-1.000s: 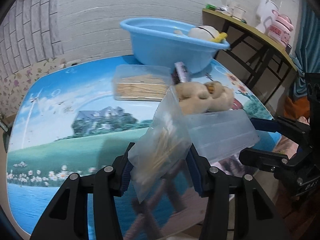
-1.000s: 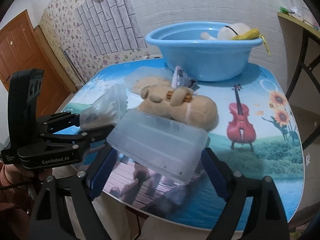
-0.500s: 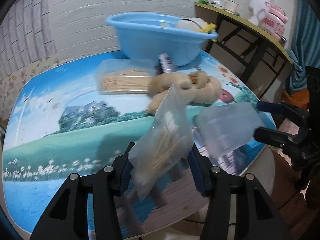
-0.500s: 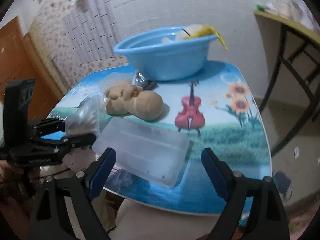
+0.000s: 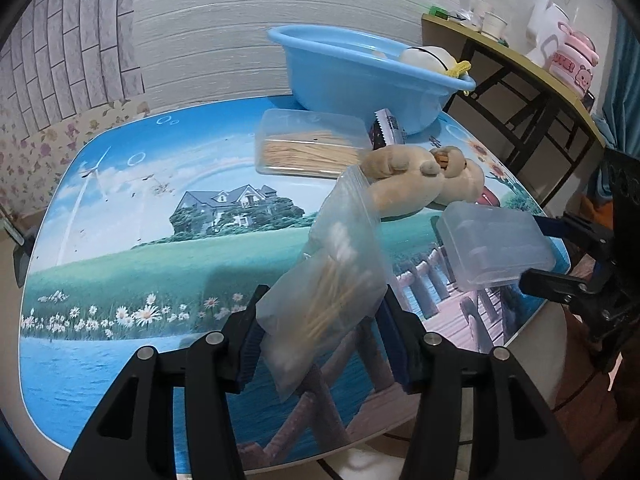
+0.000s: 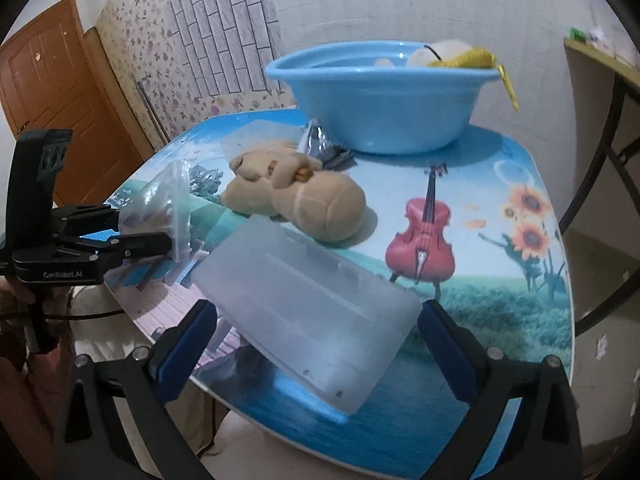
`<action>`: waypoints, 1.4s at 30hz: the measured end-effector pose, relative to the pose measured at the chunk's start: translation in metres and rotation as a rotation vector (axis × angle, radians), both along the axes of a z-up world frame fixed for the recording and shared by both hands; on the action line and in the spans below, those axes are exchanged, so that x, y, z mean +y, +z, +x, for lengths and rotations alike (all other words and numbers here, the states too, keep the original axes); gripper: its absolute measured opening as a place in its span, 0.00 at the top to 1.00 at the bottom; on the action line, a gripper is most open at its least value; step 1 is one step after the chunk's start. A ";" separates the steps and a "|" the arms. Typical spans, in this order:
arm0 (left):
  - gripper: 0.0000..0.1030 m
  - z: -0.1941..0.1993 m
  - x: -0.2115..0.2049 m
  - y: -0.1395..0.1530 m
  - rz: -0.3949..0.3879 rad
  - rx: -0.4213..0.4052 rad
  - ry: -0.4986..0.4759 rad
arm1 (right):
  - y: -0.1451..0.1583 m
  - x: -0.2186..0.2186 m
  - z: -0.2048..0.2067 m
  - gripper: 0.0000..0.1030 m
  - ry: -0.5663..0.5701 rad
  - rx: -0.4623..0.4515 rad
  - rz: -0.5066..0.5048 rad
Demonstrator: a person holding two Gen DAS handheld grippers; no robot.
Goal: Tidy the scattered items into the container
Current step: 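Lift the swab bag and clear box off the table toward the basin, then carry the swab bag in the left tool and clear box in the right tool over the basin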
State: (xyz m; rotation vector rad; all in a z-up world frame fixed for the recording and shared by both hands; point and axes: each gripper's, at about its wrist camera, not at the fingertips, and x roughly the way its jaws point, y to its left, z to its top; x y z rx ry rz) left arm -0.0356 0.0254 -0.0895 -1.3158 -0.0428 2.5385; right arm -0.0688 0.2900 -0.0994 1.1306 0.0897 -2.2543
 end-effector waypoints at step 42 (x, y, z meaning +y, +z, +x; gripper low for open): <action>0.28 0.002 0.011 -0.003 -0.044 0.035 -0.028 | 0.016 0.058 0.034 0.37 -0.233 0.088 0.006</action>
